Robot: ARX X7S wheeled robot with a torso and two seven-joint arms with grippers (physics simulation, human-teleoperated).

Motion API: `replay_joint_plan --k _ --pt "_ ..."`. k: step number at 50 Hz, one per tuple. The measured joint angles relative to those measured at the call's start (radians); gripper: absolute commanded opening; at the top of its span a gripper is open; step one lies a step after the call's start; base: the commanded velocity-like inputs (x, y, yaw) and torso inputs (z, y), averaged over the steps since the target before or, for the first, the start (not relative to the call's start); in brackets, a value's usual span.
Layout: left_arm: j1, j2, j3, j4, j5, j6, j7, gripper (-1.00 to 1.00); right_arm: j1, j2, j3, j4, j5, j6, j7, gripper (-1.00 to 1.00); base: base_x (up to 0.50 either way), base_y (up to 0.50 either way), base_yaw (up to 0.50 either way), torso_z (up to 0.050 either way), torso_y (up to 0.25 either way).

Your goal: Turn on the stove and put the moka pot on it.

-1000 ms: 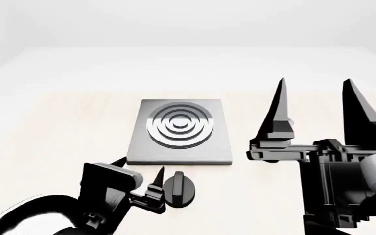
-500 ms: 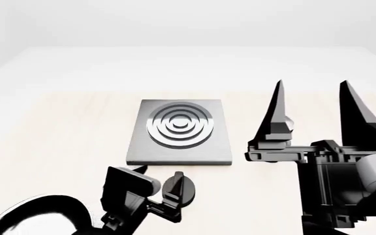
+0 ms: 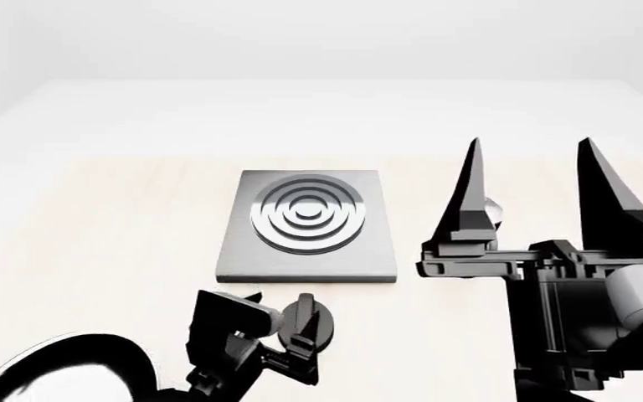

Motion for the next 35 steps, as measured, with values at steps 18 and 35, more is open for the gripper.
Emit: replay_joint_plan --k 18,35 --pt "-0.009 -0.003 0.035 -0.057 -0.029 0.012 -0.02 1.0 0.003 0.007 -0.009 0.001 0.0 -0.005 0.007 1.0 0.0 0.0 0.0 0.0 0.0" --pt "-0.02 -0.004 0.063 -0.129 -0.054 0.045 -0.034 1.0 0.004 0.014 -0.017 0.004 0.003 -0.005 0.014 1.0 0.0 0.0 0.0 0.0 0.0"
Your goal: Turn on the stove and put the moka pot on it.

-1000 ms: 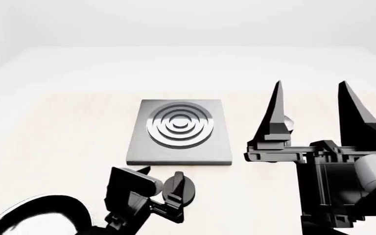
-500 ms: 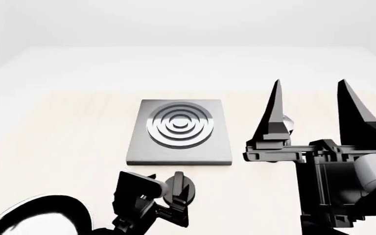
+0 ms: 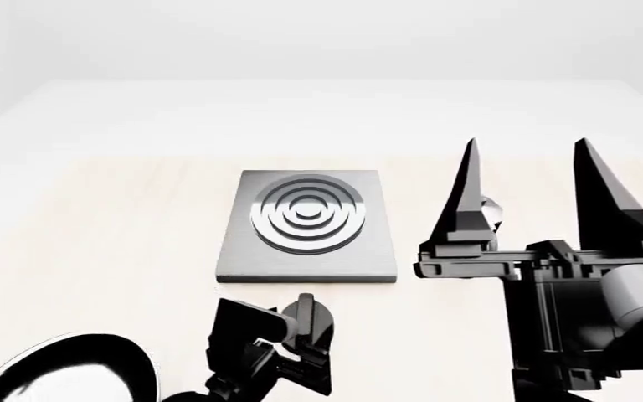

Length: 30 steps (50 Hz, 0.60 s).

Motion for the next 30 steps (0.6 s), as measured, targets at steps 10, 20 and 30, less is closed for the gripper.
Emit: replay_joint_plan --k 10,20,30 --pt "-0.006 -0.003 0.011 -0.031 -0.012 0.007 -0.018 1.0 -0.016 0.0 -0.01 0.02 -0.012 -0.033 -0.002 1.0 0.0 0.0 0.0 0.0 0.0" --pt "-0.015 -0.008 0.024 -0.063 -0.023 0.015 -0.034 1.0 -0.009 0.004 -0.012 0.017 -0.005 -0.024 0.003 1.0 0.0 0.0 0.0 0.0 0.0" --pt "-0.026 -0.015 0.041 -0.088 -0.033 0.017 -0.047 1.0 -0.006 0.008 -0.016 0.012 -0.001 -0.018 0.008 1.0 0.0 0.0 0.0 0.0 0.0"
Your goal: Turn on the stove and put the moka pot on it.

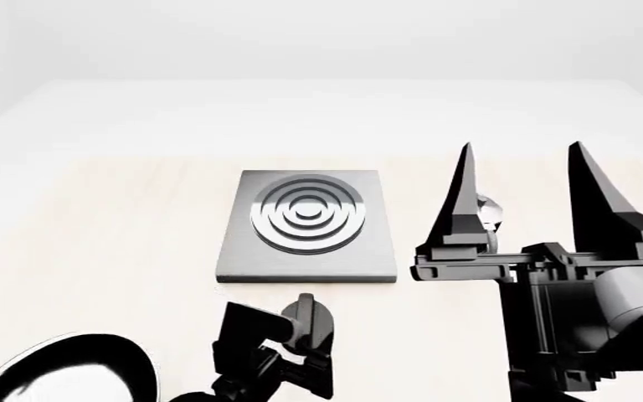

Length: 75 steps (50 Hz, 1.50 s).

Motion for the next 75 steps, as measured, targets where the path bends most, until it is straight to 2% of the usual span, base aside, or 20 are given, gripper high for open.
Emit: replay_joint_plan --k 75 --pt "-0.059 -0.014 0.11 -0.185 -0.076 0.086 -0.008 1.0 -0.001 0.027 -0.021 -0.004 0.011 -0.016 0.023 1.0 0.0 0.0 0.0 0.0 0.0"
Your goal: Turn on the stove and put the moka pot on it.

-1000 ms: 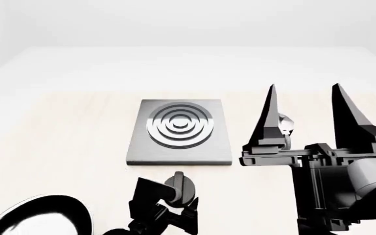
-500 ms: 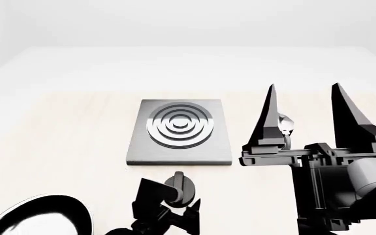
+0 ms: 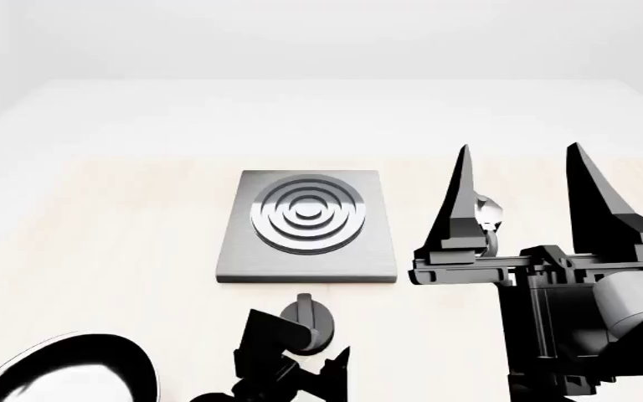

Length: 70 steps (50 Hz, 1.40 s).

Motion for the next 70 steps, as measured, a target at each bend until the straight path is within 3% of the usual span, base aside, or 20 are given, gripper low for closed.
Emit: replay_joint_plan --k 20,44,70 --pt "-0.01 -0.002 0.054 0.013 -0.012 -0.018 -0.008 1.0 0.0 0.006 -0.004 0.001 0.004 -0.004 0.005 1.0 0.0 0.0 0.0 0.0 0.0" --pt "-0.153 0.006 0.093 0.061 -0.027 -0.086 -0.049 1.0 -0.013 0.014 -0.002 0.021 0.009 -0.033 0.003 1.0 0.0 0.0 0.0 0.0 0.0" --pt "-0.106 -0.121 -0.044 0.509 0.16 0.256 -0.255 1.0 0.1 0.016 -0.013 0.168 0.008 0.003 -0.017 1.0 0.0 0.0 0.0 0.0 0.0"
